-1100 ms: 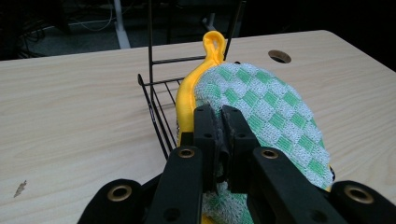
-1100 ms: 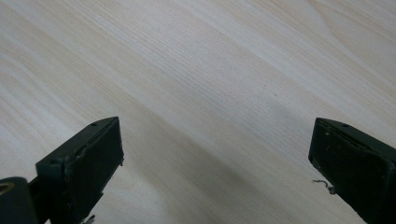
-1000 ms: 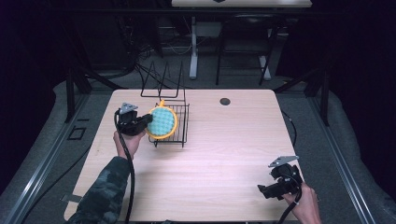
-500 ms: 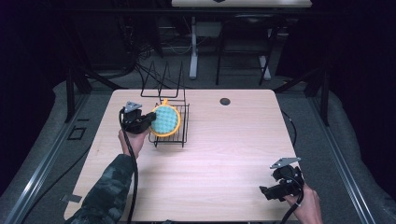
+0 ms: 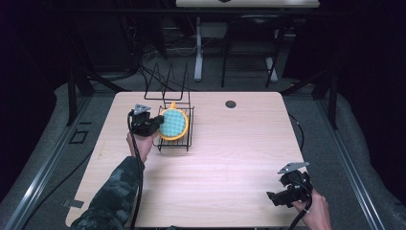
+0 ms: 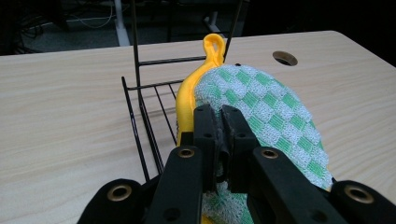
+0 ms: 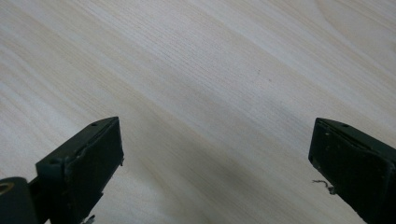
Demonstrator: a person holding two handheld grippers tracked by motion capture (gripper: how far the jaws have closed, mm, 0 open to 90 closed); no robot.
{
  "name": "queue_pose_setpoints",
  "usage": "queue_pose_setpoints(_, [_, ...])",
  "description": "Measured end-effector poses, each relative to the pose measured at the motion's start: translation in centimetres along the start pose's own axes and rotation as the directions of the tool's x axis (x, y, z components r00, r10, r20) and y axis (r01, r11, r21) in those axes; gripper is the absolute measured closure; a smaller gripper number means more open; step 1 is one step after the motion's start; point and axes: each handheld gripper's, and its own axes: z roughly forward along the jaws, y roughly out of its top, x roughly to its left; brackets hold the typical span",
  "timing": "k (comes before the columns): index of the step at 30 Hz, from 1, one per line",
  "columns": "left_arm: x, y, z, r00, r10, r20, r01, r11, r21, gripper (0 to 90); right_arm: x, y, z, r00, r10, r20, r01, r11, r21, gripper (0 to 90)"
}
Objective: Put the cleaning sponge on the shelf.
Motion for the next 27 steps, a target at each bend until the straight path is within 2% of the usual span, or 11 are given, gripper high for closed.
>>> queue_pose_setpoints(12, [0.1,-0.3,1.2,0.9999,-0.015,-0.005,0.016,0.9993,0.033,85.9,0.0,0.0,0.0,1.0000,-0.002,-0.001,0.002,1.000,-0.002,2.5])
queue_pose_setpoints(27, [0.1,-1.0,2.8,0.9979,-0.011,-0.064,0.019,0.9933,0.114,85.9,0.1,-0.1,-0.1,1.0000,0.000,0.000,0.000,1.000,-0.005,2.7])
